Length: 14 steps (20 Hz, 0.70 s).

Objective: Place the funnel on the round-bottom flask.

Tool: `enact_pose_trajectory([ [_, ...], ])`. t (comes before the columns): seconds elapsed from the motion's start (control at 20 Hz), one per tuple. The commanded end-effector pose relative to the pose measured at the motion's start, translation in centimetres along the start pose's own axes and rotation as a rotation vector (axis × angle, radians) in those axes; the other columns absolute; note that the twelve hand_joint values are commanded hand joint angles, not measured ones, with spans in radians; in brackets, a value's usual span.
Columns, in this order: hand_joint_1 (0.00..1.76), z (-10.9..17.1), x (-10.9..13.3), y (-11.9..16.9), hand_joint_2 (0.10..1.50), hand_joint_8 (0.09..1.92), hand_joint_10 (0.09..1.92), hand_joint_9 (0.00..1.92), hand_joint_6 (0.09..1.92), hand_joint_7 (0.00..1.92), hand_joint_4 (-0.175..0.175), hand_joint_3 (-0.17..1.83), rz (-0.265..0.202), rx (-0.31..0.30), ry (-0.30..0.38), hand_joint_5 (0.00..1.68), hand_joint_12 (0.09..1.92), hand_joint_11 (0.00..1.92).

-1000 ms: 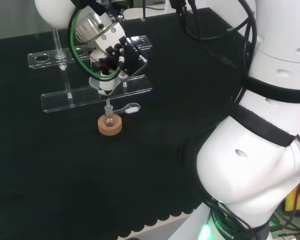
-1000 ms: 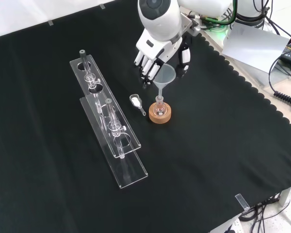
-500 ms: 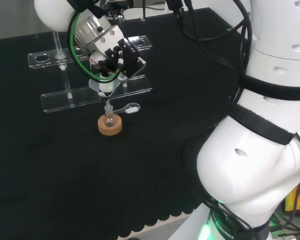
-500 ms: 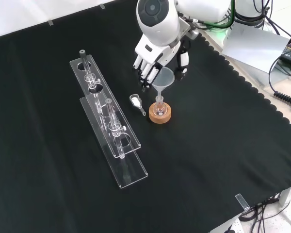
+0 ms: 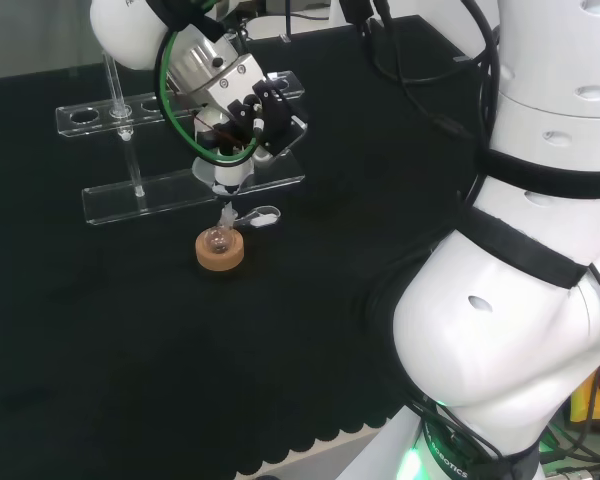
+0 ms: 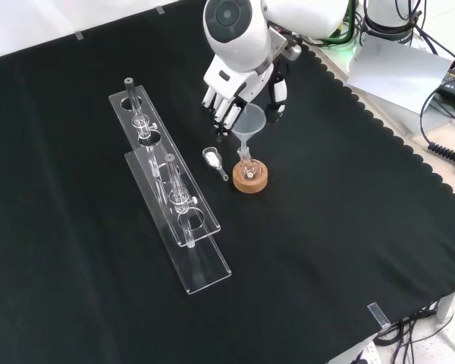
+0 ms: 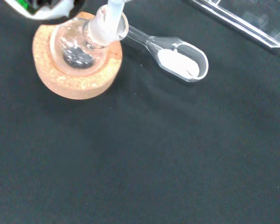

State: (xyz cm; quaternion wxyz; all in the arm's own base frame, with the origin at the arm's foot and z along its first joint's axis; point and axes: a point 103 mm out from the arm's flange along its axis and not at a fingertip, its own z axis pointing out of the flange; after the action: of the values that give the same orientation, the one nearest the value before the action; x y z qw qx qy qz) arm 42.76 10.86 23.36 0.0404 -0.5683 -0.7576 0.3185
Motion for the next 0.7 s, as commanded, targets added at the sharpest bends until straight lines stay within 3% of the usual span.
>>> enact_pose_trajectory([
  [0.05, 0.89, 0.1, 0.4, 0.1, 0.70, 0.65, 0.51, 0.88, 0.43, 0.44, -0.007, 0.75, -0.005, 0.000, 0.002, 0.52, 1.29, 0.52],
  [0.7, 0.89, -0.3, 2.2, 0.4, 0.70, 0.65, 0.51, 0.87, 0.45, 0.44, -0.007, 0.76, -0.053, -0.018, 0.006, 0.50, 1.29, 0.52],
])
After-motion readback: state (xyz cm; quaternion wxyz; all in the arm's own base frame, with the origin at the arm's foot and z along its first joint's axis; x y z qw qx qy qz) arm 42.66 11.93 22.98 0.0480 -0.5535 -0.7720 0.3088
